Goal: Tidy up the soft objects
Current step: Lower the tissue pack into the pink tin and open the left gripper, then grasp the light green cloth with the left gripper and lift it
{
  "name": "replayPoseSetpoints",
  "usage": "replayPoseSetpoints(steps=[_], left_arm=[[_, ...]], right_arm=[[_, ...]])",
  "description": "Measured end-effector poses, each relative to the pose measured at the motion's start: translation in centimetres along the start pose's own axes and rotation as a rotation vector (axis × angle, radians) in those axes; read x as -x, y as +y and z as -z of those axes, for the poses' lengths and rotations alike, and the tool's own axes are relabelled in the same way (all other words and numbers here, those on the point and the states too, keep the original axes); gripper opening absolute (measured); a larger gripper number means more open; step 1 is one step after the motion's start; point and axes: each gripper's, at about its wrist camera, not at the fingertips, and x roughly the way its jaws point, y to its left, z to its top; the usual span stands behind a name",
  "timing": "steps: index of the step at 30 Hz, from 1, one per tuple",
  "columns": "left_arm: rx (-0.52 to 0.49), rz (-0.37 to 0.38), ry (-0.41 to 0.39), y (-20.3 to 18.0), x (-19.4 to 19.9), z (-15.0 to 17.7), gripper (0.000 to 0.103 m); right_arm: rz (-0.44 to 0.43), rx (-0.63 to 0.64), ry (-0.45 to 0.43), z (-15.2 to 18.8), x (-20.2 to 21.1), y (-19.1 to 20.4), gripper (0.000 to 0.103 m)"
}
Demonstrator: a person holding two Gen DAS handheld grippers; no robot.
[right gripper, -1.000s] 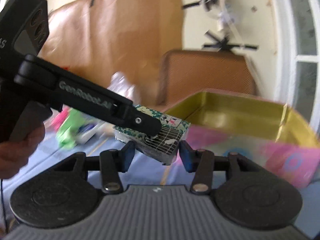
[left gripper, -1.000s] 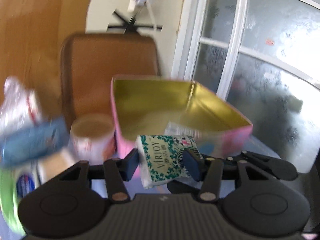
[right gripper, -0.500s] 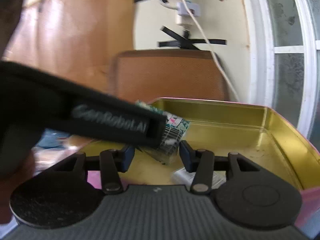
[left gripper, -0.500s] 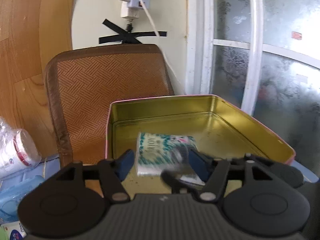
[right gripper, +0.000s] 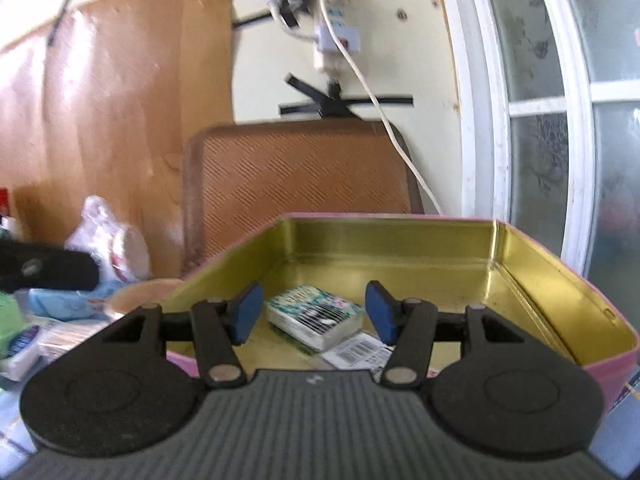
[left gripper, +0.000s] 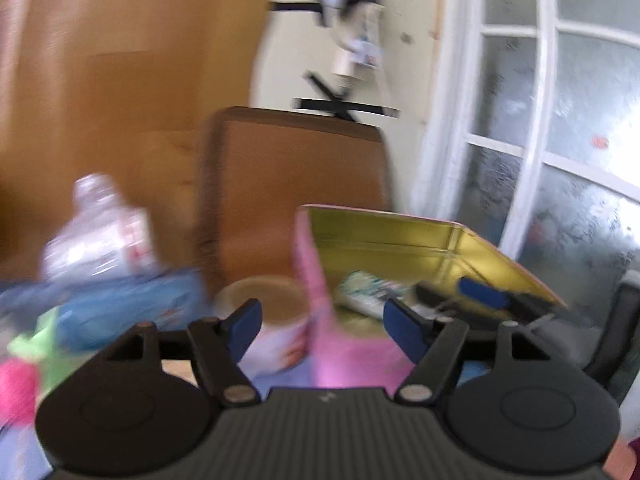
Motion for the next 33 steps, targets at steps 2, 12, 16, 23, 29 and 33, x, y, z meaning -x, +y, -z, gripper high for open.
replayPoseSetpoints(steps=[2, 12, 16, 23, 29, 33], left_arm=[[0.038, -0.063, -0.001, 2.9, 2.0, 1.3, 0.069], [0.273, -0.313, 0.031, 14.6, 7.9, 7.5, 0.068], [0.400, -0.303, -0.012, 17.3, 9.2, 8.7, 0.066], [0.447, -0.266, -0.062, 17.8, 9.8, 8.9, 0.067], [0.429, -0.254, -0.061, 17.7, 9.5, 8.8, 0.067], [0.432, -0.252, -0.058, 17.8, 9.6, 8.9, 0.067]], right_arm=[[-0.052, -0.008, -0.016, -0.1, 0.9, 0.9, 0.043], [-0.426, 0.029, 0.142, -0.1, 0.8, 10.4, 0.035], [-0.520, 0.034, 0.227, -0.3, -0.6, 14.8, 0.035], [-0.576, 0.209, 0.311, 1.1, -2.8, 22.3, 0.044], [-0.533, 0.241, 0.343, 1.5, -3.3, 22.9, 0.003], [-0.503, 0.172, 0.294, 0.8, -0.8, 19.2, 0.003]])
